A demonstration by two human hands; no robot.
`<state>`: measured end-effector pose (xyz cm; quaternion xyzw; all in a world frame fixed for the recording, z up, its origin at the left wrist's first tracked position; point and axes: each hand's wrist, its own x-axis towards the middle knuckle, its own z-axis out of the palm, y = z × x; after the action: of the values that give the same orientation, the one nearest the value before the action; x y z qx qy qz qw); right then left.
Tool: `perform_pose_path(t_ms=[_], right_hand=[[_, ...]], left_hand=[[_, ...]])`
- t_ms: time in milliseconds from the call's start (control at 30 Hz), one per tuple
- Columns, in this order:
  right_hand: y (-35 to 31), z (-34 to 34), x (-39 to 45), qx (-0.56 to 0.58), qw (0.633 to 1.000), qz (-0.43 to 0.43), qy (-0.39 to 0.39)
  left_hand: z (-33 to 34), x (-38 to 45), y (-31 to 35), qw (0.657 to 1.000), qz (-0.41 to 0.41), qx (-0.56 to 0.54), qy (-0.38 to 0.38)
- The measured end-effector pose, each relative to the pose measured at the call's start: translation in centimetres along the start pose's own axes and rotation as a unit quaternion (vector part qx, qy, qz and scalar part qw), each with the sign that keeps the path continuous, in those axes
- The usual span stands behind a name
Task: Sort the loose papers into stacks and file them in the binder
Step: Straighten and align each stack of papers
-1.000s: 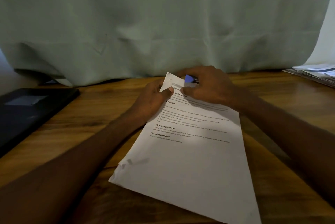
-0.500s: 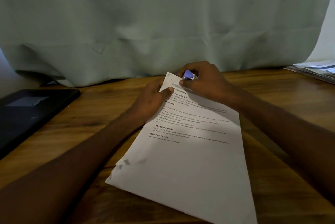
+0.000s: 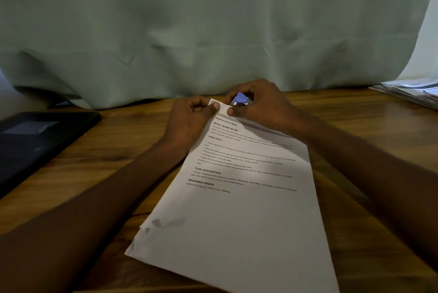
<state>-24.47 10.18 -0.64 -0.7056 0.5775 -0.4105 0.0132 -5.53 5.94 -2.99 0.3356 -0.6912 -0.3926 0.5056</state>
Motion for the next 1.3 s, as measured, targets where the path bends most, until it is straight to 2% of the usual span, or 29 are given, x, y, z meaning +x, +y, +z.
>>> perform_pose_path(t_ms=[67, 167, 233, 300, 367, 433, 533, 633, 767, 833, 1000, 1133, 1300], right_hand=[[0.1, -0.4, 0.1, -0.030, 0.999, 0.012, 0.033], [0.7, -1.5, 0.1, -0.048, 0.992, 0.089, 0.079], [0.3, -2.5, 0.3, 0.027, 0.983, 0.174, 0.045], [-0.3, -3.2, 0.5, 0.072, 0.969, 0.234, -0.023], [-0.2, -3.3, 0.6, 0.045, 0.978, 0.190, -0.077], [-0.1, -2.8, 0.0, 0.013, 0.986, 0.133, -0.101], [-0.4, -2.0, -0.4, 0.026, 0.987, 0.123, -0.101], [-0.4, -2.4, -0.4, 0.067, 0.982, 0.147, -0.102], [0.0, -2.9, -0.5, -0.062, 0.976, 0.112, -0.179], [-0.2, -3.0, -0.5, -0.054, 0.978, 0.096, -0.177], [0.3, -3.8, -0.1, 0.064, 0.982, 0.058, -0.169], [0.3, -3.4, 0.0, 0.047, 0.983, 0.016, -0.179], [0.4, -2.4, -0.1, 0.044, 0.986, 0.005, -0.163]], left_hand=[[-0.3, 0.2, -0.2, 1.000, 0.001, 0.009, 0.005], [-0.4, 0.1, -0.2, 1.000, -0.017, 0.026, 0.001], [-0.3, 0.0, -0.2, 0.999, -0.027, 0.029, -0.005], [-0.1, 0.0, -0.2, 0.999, -0.025, 0.024, -0.012], [0.1, 0.0, -0.2, 0.999, -0.019, 0.019, -0.018], [0.2, 0.0, -0.4, 0.999, -0.015, 0.024, -0.021], [0.3, 0.1, -0.5, 0.999, -0.014, 0.030, -0.020], [0.3, 0.1, -0.5, 0.999, -0.015, 0.043, -0.024], [0.4, 0.1, -0.4, 0.998, -0.027, 0.045, -0.025], [0.5, 0.1, -0.4, 0.998, -0.025, 0.050, -0.025], [0.6, -0.1, -0.2, 0.998, 0.027, 0.048, -0.008], [0.7, -0.4, -0.2, 0.995, 0.072, 0.072, -0.009], [0.7, -0.5, -0.2, 0.991, 0.095, 0.094, 0.000]])
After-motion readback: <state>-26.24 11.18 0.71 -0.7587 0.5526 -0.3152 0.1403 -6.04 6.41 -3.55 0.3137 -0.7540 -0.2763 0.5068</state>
